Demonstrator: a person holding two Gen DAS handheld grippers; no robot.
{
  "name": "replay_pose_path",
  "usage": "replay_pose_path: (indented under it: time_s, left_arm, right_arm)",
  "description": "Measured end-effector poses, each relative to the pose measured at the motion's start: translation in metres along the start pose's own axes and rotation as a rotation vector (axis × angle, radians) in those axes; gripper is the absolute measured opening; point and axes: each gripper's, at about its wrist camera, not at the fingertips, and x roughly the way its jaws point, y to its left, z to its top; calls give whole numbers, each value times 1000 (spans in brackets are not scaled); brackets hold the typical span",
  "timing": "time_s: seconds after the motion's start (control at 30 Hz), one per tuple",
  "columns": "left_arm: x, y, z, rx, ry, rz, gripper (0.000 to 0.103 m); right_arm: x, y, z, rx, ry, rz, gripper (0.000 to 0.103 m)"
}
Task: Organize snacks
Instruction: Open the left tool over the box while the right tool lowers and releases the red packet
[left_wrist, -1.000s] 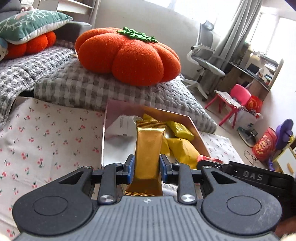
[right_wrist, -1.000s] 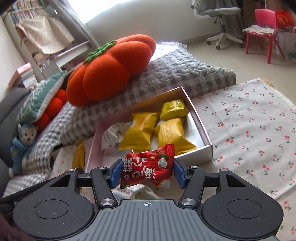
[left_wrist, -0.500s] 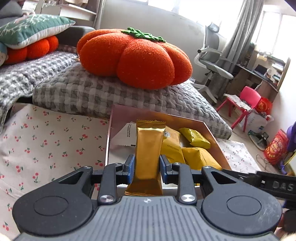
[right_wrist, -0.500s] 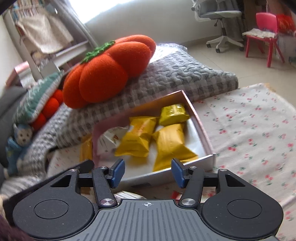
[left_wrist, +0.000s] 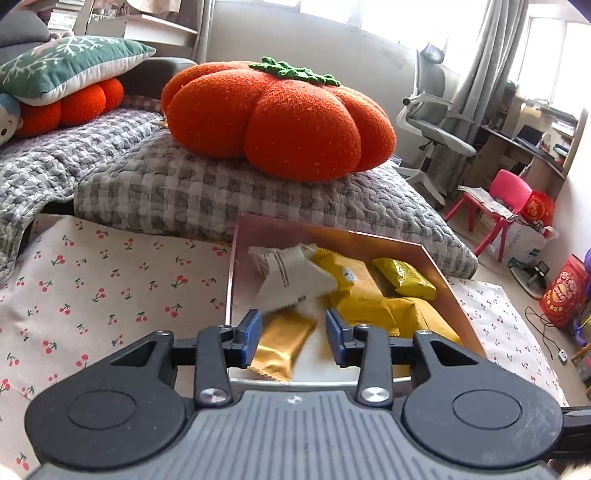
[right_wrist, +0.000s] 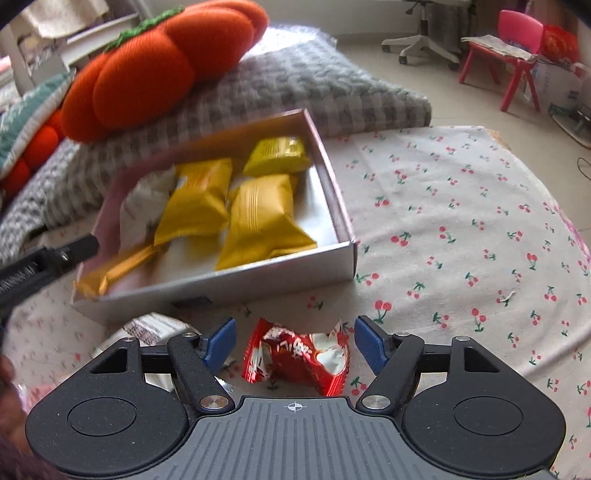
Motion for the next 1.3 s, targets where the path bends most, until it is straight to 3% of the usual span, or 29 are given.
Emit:
replay_pose_path:
  time_s: [0.07,0.1,0.13,0.2,0.23,0.53,0.8,1.0,1.3]
  left_arm:
    - [-3,0,0,6,13,0,40]
    - [-6,-1,-1,15,17,3,42]
    - [-6,-1,-1,23,22,5,45]
    - [-9,-2,-2,41,37,20,46]
    - [-10,-2,-3,49,42,29,47]
    - [-16,10,-6,72,118,57,55]
    - [-29,25,-10,86,155,58,61]
    - [-31,33,-13,87,183,46,61]
    - [-30,42,-14,87,207,39,63]
  right_arm:
    - [6,4,-3,-34,5,-27,70]
    - [7,5,-5,-49,7,-34,63]
    - [10,6,-6,-62,12,-34,43]
    - [11,6,-8,-71,14,-40,40]
    - [9,6,-8,-71,9,-39,34]
    - [-23,2,-4,-33,-50,34,32]
    - [-56,22,7,-22,-122,133,32]
    - [-45,38,21,4,-160,167,32]
    - [-22,31,25,103,-172,190,35]
